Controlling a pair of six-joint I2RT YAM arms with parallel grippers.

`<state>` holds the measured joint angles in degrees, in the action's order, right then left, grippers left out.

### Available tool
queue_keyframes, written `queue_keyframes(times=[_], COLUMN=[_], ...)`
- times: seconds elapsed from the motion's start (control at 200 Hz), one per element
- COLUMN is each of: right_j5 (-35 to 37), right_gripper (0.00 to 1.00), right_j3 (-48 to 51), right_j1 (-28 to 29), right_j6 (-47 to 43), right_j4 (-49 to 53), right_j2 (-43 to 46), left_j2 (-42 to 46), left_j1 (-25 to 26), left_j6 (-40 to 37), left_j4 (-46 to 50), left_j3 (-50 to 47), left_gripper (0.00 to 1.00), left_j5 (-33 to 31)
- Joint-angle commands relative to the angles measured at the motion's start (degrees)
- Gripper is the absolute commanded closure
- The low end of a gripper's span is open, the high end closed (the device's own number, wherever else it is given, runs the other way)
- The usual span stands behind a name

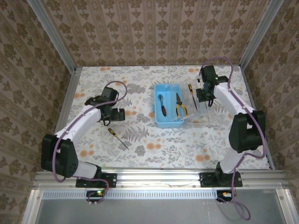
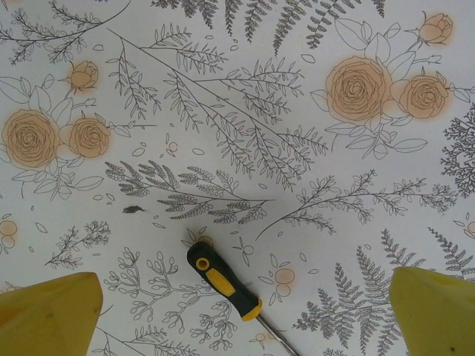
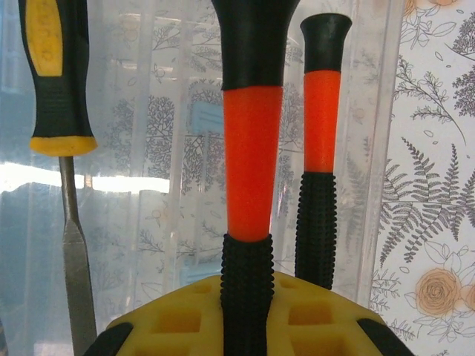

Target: Pack the tool kit

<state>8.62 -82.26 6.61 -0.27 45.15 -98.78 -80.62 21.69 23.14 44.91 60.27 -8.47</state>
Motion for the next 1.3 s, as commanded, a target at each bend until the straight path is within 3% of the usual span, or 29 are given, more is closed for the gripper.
queue_keyframes(times=[0.0, 0.29, 0.37, 0.59, 0.665, 0.68, 0.7, 0.715, 1.295], right_j5=[-0.4, -0.8, -0.8, -1.2, -1.9, -2.1, -2.3, -2.4, -4.9], right_gripper=[0.83, 0.71, 0.61, 0.47, 0.33, 0.25, 0.05, 0.01, 0.00], right_j3=[0.5, 0.1, 0.0, -0.3, -0.4, -0.4, -0.4, -0.5, -0.3], right_j1=[-0.3, -0.3, -0.3, -0.2, 0.0, 0.0, 0.3, 0.4, 2.4], right_j6=[-0.4, -0.6, -0.7, -1.1, -1.6, -1.7, -2.0, -2.1, -2.6], right_j4=[-0.6, -0.2, -0.1, 0.4, 0.3, 0.3, 0.4, 0.4, 1.1], right_j2=[-0.2, 1.6, 2.3, 5.6, 7.3, 7.6, 8.0, 8.3, 10.7], left_j2=[-0.3, -0.2, -0.3, -0.9, -1.7, -1.9, -2.1, -2.3, -7.3], left_j1=[-0.3, -0.9, -1.1, -1.7, -2.0, -2.0, -2.0, -2.0, -2.5], left_j6=[0.7, 0.4, 0.3, 0.7, 1.3, 1.4, 1.6, 1.7, 5.9], left_j4=[0.1, 0.4, 0.4, -0.3, -0.7, -0.8, -0.8, -1.0, -3.9], left_j3=[-0.5, -0.9, -1.1, -2.4, -3.0, -3.2, -3.4, -3.6, -9.1], left_gripper=[0.00, 0.01, 0.01, 0.02, 0.02, 0.02, 0.03, 0.03, 0.21], left_j5=[1.3, 1.6, 2.0, 3.2, 3.7, 3.8, 3.9, 4.0, 5.7])
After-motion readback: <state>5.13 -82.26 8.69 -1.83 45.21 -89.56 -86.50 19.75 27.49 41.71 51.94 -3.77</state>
